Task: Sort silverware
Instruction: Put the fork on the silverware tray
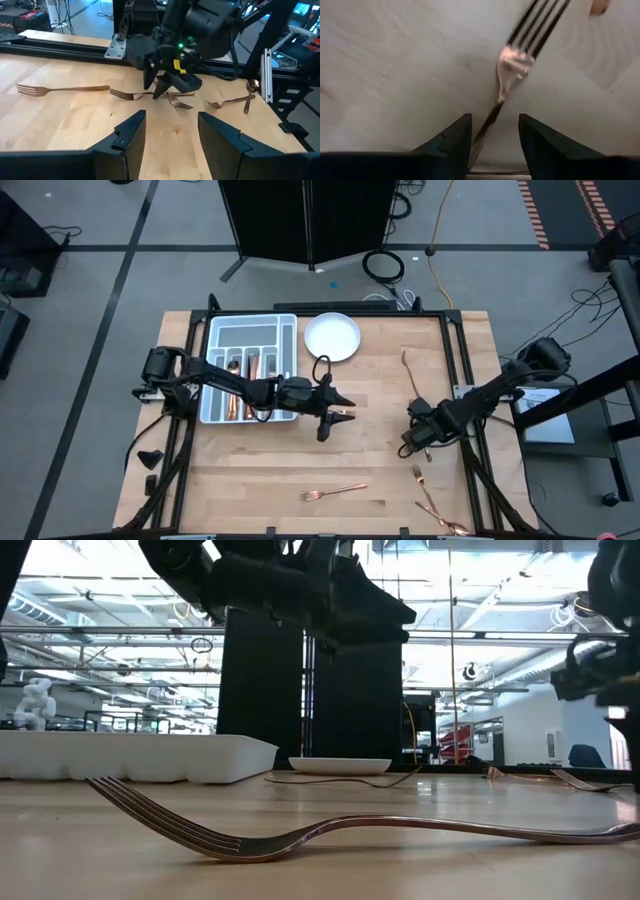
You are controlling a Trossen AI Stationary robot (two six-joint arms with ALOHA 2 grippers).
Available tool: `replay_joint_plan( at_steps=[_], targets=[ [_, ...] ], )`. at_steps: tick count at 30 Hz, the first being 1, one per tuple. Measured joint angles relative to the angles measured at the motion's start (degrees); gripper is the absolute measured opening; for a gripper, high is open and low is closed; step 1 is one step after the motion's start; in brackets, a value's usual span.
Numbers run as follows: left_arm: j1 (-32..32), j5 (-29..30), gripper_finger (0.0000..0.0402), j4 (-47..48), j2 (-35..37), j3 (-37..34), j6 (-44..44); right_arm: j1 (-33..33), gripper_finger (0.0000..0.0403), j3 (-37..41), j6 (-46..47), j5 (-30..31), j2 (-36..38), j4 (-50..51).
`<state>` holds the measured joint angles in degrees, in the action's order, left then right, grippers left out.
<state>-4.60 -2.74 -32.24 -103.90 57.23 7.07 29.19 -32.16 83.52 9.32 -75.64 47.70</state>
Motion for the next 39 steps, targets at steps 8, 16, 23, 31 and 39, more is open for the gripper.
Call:
replay_joint_plan(
  at_steps=[8, 16, 23, 31, 39],
  targets=[
    [0.0, 0.0, 0.0173, -0.1, 0.0, 0.0, 0.1, 0.0, 0.0109, -0.2, -3.5, -0.6, -4.0, -2.3],
    [-0.3, 0.0, 0.0173, 0.0, 0.0, 0.0, 1.6, 0.1, 0.0015, 0.2, -3.0, 6.8, -1.7, -3.9],
    [-0.6, 0.0, 0.0173, -0.4, 0.0, 0.0, 1.6, -0.1, 0.0005, 0.2, 0.2, 33.4, -0.1, -8.6],
    [-2.0, 6.2, 0.0173, -0.3, 0.0, 0.0, 5.6, -0.3, 0.0005, 0.2, -7.8, 53.9, 1.9, -24.0],
    [-3.4, 15.5, 0.0173, -1.3, 0.0, 0.0, 7.7, -0.3, 0.0005, 0.1, -40.0, 50.6, 5.9, -57.6]
  ],
)
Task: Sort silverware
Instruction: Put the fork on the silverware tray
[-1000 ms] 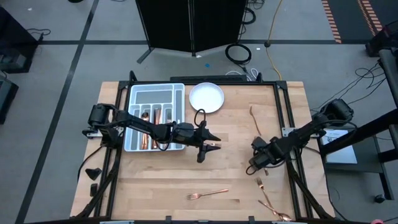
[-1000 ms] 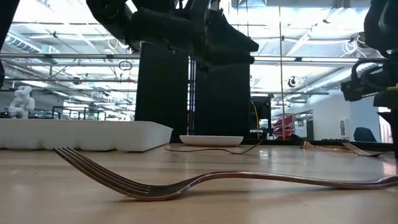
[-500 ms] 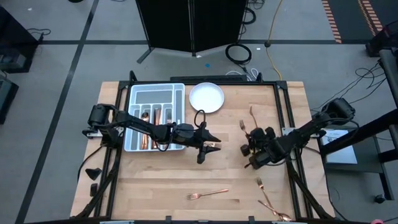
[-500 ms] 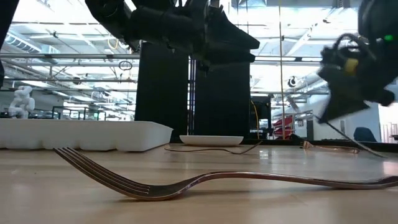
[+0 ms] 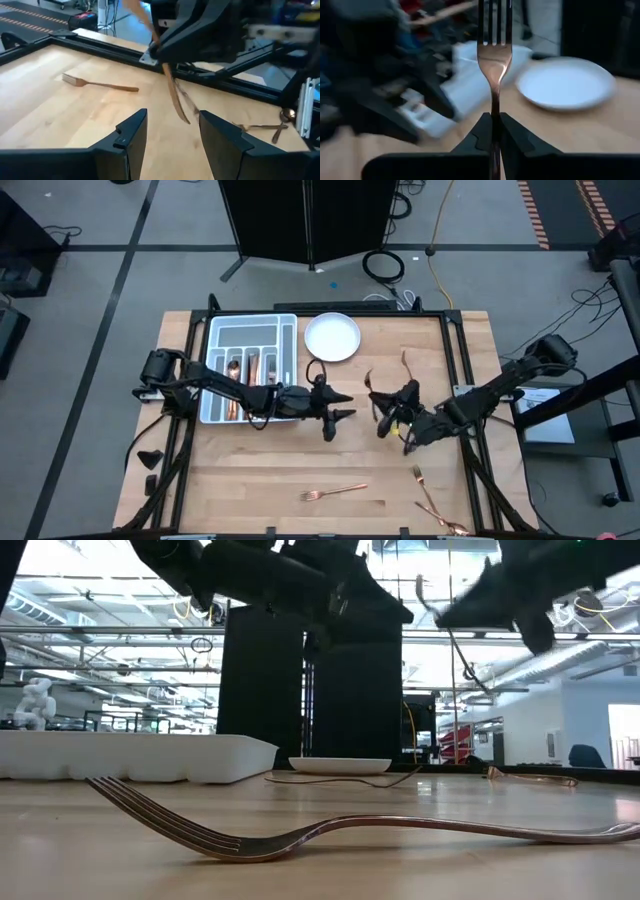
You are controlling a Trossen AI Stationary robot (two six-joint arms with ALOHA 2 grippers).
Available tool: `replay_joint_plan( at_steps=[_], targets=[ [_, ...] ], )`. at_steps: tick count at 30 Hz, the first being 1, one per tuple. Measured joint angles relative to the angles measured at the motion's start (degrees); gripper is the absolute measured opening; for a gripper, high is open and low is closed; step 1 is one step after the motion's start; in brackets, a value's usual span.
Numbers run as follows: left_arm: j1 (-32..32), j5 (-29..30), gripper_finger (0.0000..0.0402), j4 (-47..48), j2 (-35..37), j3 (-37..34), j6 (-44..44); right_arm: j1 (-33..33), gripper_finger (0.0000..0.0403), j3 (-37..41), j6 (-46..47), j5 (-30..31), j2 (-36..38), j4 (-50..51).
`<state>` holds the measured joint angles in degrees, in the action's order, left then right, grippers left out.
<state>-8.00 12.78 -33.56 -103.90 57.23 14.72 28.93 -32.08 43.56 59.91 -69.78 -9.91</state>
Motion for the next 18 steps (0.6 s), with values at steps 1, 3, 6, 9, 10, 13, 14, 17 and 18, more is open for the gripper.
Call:
replay_joint_plan(
  at_steps=[1, 3, 6, 9, 10, 13, 14, 17, 18],
  targets=[
    [-0.1, 0.0, 0.0173, -0.6, 0.0, 0.0, 0.0, 0.0, 0.0005, 0.0, -3.5, -0.3, 0.0, -3.5],
    [-0.4, 0.1, 0.0173, -2.2, 0.0, 0.0, 0.0, 0.0, 0.0005, 0.0, -7.9, -0.6, -0.1, -9.5],
    [-0.7, 0.2, 0.0173, -4.5, 0.0, 0.0, 0.0, -0.4, 0.0005, 0.0, -11.9, -1.9, -0.9, -14.9],
    [-0.7, 0.2, 0.0173, -5.1, 0.0, 0.0, -0.2, -0.9, 0.0005, 0.0, -12.6, -3.2, -1.6, -18.1],
    [-0.7, 0.5, 0.0173, -5.0, 0.0, 0.0, -0.3, -1.1, 0.0005, 0.0, -12.7, -3.8, -1.9, -19.1],
    [-0.7, 1.1, 0.0173, -5.0, 0.0, 0.0, -0.4, -1.2, 0.0005, 0.0, -12.8, -5.0, -3.3, -21.1],
    [-0.6, 1.2, 0.0173, -5.1, 0.0, 0.0, -0.4, -1.2, 0.0005, 0.0, -12.8, -5.0, -3.7, -22.1],
    [-0.6, 1.2, 0.0173, -5.0, 0.0, 0.0, -0.5, -1.4, 0.0004, 0.0, -13.2, -6.3, -5.1, -24.2],
    [-0.6, 1.2, 0.0173, -5.0, 0.0, 0.0, -0.5, -1.5, 0.0004, 0.0, -13.2, -6.4, -5.5, -24.9]
  ],
)
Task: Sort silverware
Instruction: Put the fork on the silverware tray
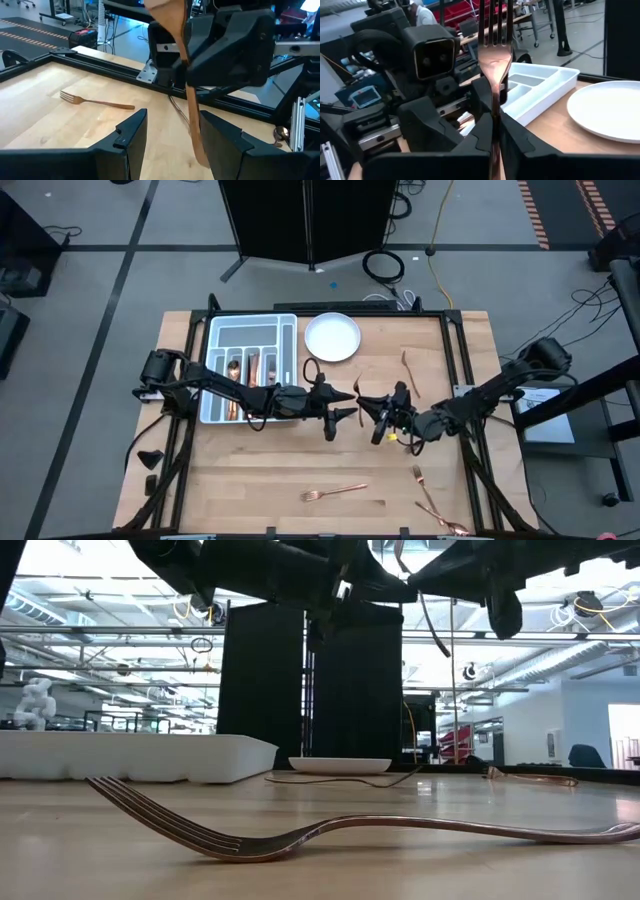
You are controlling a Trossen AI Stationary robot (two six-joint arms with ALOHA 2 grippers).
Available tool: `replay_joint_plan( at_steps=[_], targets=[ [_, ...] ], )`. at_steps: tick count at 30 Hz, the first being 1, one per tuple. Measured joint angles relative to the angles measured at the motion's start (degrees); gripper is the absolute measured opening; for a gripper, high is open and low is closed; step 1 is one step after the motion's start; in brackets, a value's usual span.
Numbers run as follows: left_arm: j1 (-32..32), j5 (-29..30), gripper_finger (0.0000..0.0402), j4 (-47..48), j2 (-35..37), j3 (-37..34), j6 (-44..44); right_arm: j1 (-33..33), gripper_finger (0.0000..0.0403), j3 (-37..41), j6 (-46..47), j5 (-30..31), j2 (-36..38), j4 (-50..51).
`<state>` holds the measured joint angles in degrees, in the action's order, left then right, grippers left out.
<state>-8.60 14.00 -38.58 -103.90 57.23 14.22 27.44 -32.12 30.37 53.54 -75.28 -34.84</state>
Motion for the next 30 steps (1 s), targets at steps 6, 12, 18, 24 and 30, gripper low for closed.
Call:
replay_joint_plan(
  at_steps=[6, 12, 18, 24, 30],
  targets=[
    [0.0, 0.0, 0.0173, 0.0, 0.0, 0.0, 0.0, -0.5, 0.0004, 0.0, -0.1, -0.1, -1.8, -2.6],
    [0.0, 0.8, 0.0173, 0.0, 0.0, 0.0, 0.0, -1.4, 0.0004, 0.0, -0.2, -2.3, -3.9, -5.5],
    [0.0, 4.4, 0.0173, 0.2, 0.0, 0.0, 0.1, -1.7, 0.0004, 0.0, -0.5, -2.4, -5.0, -7.1],
    [0.2, 5.4, 0.0173, 0.3, 0.0, 0.0, 0.0, -1.7, 0.0004, 0.0, -1.1, -2.2, -5.1, -7.5],
    [0.3, 6.3, 0.0173, 0.3, 0.0, 0.0, 0.0, -1.7, 0.0004, 0.0, -1.1, -2.3, -5.1, -8.5]
  ],
)
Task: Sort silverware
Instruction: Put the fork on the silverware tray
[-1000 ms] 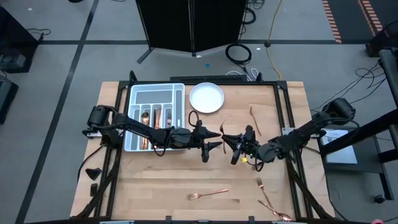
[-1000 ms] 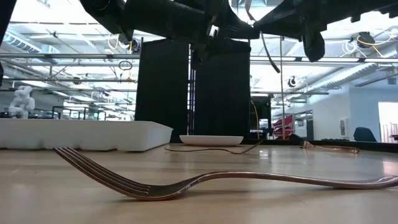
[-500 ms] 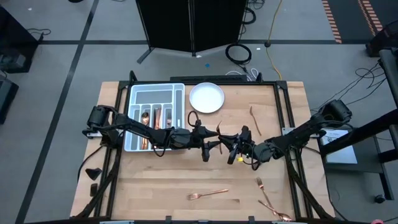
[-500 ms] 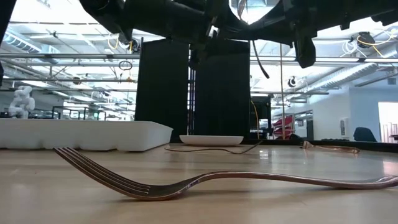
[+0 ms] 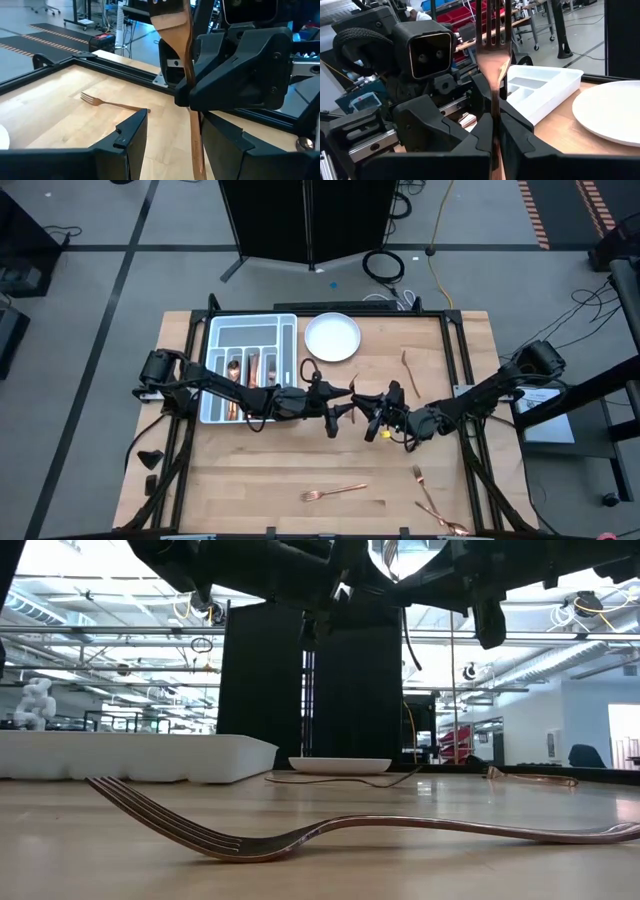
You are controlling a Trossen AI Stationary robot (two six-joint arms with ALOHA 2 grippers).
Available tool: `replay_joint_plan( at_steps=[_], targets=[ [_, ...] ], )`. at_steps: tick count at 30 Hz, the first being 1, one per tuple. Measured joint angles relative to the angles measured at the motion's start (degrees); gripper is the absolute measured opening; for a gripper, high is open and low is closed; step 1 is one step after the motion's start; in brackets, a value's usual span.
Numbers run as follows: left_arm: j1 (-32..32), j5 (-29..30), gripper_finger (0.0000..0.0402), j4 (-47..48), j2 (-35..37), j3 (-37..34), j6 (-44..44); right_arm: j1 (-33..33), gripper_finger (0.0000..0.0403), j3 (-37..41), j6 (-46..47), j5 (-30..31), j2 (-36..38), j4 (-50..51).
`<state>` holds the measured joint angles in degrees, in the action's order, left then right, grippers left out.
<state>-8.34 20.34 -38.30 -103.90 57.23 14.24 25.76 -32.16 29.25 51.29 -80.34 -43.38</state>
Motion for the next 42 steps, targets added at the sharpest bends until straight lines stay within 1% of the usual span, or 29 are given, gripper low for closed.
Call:
replay_joint_plan(
  at_steps=[8, 13, 15, 17, 19, 22, 23, 29, 32, 33, 37, 40, 42],
  targets=[
    [0.0, 3.6, 0.0173, 0.1, 0.0, 0.0, -0.1, -0.5, 0.0004, 0.1, 2.4, 0.3, 0.0, -0.8],
    [0.0, 3.8, 0.0165, 0.9, 0.0, 0.0, -0.1, -0.5, 0.0004, 0.1, 3.2, 0.2, 0.0, -0.9],
    [0.0, 4.1, 0.0149, 1.4, 0.0, 0.0, -0.2, -0.5, 0.0004, 0.1, 4.0, 0.1, 0.0, -0.8],
    [0.0, 4.1, 0.0124, 1.7, 0.0, 0.0, -1.1, -0.4, 0.0003, 0.1, 4.1, -0.2, 0.0, -0.9],
    [0.0, 4.1, 0.0089, 2.0, 0.0, 0.0, -1.6, -0.4, 0.0003, 0.1, 4.1, -0.3, 0.0, -1.1],
    [-0.1, 2.8, 0.0025, 2.0, 0.0, 0.0, -2.9, -0.7, 0.0002, 0.1, 4.2, -0.8, 0.0, -1.3],
    [-0.2, 2.8, 0.0014, 1.9, 0.0, 0.0, -3.4, -0.9, 0.0002, 0.0, 4.1, -1.1, 0.0, -1.3],
    [-0.3, 2.8, 0.0003, 1.8, 0.0, 0.0, -3.5, -1.3, 0.0005, 0.0, 1.8, -1.1, 0.0, -1.0],
    [-0.3, 3.0, 0.0002, 1.7, 0.0, 0.0, -2.8, -1.6, 0.0020, 0.0, -0.5, -1.0, 0.0, -0.9],
    [-0.3, 4.2, 0.0002, 1.8, 0.0, 0.0, -2.5, -1.7, 0.0029, 0.0, -1.6, -1.0, 0.1, -0.7],
    [0.7, 7.3, 0.0001, 2.1, 0.1, 0.0, -0.9, -1.6, 0.0074, -0.1, -7.4, -1.8, 0.7, -0.5],
    [1.6, 6.3, 0.0001, 4.2, 1.1, 0.0, 1.3, -1.7, 0.0113, -0.1, -11.0, -0.9, 2.7, 1.0],
    [2.8, 6.1, 0.0001, 8.9, 3.3, -0.3, 3.5, -1.4, 0.0137, -0.1, -12.4, -1.1, 4.6, 4.2]
  ],
)
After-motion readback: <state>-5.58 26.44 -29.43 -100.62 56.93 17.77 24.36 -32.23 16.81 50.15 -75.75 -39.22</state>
